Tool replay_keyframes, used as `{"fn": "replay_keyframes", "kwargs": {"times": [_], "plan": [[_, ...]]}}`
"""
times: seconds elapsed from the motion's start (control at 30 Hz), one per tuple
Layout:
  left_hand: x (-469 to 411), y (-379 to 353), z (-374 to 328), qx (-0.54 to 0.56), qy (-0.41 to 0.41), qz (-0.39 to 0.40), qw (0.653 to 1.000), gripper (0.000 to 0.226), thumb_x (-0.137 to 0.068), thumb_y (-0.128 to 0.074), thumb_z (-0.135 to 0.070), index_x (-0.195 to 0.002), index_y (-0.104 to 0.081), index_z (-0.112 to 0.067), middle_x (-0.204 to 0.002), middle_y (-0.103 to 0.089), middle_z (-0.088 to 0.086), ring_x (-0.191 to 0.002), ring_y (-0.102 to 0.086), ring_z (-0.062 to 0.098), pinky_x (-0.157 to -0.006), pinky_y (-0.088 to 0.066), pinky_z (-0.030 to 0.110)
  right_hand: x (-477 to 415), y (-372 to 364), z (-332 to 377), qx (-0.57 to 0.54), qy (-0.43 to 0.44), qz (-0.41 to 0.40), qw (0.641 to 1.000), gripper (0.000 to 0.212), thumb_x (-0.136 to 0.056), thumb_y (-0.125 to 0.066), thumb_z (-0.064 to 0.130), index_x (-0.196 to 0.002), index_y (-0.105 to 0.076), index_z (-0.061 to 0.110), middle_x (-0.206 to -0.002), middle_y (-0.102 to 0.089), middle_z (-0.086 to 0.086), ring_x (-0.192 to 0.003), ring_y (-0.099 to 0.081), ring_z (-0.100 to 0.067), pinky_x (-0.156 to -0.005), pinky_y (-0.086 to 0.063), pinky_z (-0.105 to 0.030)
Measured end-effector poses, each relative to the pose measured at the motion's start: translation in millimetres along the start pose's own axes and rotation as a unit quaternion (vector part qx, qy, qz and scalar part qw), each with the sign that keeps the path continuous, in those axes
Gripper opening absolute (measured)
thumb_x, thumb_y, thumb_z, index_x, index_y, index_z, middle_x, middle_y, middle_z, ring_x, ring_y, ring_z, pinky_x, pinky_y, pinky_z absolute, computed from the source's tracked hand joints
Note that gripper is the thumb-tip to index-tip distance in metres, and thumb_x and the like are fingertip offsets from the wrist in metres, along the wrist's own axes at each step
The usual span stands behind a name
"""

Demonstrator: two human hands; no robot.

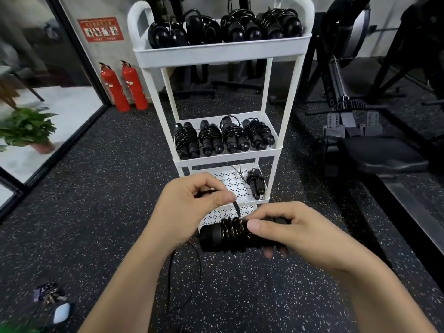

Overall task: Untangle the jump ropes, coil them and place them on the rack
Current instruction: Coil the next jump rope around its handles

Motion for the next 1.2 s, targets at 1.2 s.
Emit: {"fn": "replay_keyframes", "kwargs": {"times": [1.2], "plan": [[7,-9,-11,-0.041,0.007,0.023,0.999,0.016,-0.087,-0.082,-0.042,-0.08,-0.078,-0.028,-0.063,-0.065,-0.005,-0.051,-0.045,0.004,-0.051,-0.036,0.015,-12,14,-13,0.119,0.034,-0.187,0.975,0.04,-0.106,-0.061,0.052,-0.09,-0.066,0.015,-0.084,-0.065,-0.007,-0.079,-0.064,-0.029,-0.074,-0.049,-0.042]]}}
Point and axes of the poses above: each hand's wrist, its own x-axis away from the middle knuckle, its own y-axis out of the back of the hand, z = x × y, the point moved 4 cm from there along -x, towards the middle knuckle
